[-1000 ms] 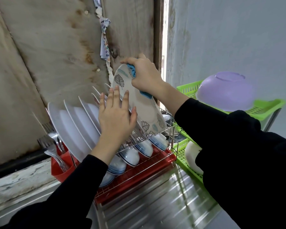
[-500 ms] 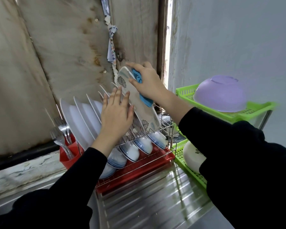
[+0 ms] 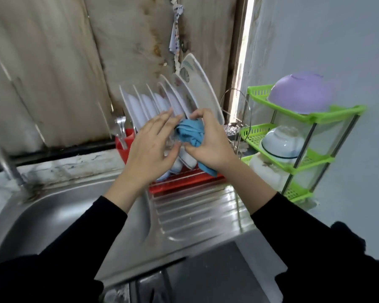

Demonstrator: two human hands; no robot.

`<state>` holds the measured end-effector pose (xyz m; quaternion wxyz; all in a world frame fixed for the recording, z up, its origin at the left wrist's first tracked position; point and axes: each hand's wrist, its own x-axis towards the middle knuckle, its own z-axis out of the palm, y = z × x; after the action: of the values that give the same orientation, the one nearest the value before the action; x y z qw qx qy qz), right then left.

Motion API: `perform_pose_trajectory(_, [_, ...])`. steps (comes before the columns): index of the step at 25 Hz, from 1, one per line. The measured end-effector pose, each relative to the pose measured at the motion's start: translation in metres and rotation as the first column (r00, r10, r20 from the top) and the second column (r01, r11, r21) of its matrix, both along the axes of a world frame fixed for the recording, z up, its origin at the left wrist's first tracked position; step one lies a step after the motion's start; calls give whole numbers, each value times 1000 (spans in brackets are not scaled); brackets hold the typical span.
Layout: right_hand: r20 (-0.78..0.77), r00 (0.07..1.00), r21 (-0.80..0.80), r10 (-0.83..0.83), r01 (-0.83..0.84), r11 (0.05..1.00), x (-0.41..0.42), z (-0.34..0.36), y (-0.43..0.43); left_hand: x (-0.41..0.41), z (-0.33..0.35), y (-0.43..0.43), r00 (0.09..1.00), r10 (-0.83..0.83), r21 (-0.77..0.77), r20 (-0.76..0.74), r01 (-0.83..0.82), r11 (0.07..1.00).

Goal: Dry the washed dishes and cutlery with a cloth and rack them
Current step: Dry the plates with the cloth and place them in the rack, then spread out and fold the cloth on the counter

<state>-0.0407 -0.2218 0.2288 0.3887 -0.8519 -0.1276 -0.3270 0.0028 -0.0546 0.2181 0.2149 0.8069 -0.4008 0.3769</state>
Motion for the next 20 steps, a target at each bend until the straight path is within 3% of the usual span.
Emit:
perform_pose_trajectory(4, [-15, 986, 4, 163, -163, 987, -29, -46, 39, -42, -26, 48, 1000, 7, 69, -14, -6, 998])
perform_pose_trajectory(9, [-76, 936, -1, 343, -344, 939, -54, -74, 102, -82, -50, 118, 992, 73, -30, -99, -77, 997])
perform_pose_trajectory(13, [-230, 811, 189, 538, -505, 842, -68, -85, 158, -108, -64, 183, 979, 150, -73, -141, -162, 984])
perform_pose_trajectory(20, [-400, 656, 154, 640, -640, 753, -72, -85, 274, -145, -68, 312, 926, 228, -64, -301, -258, 964])
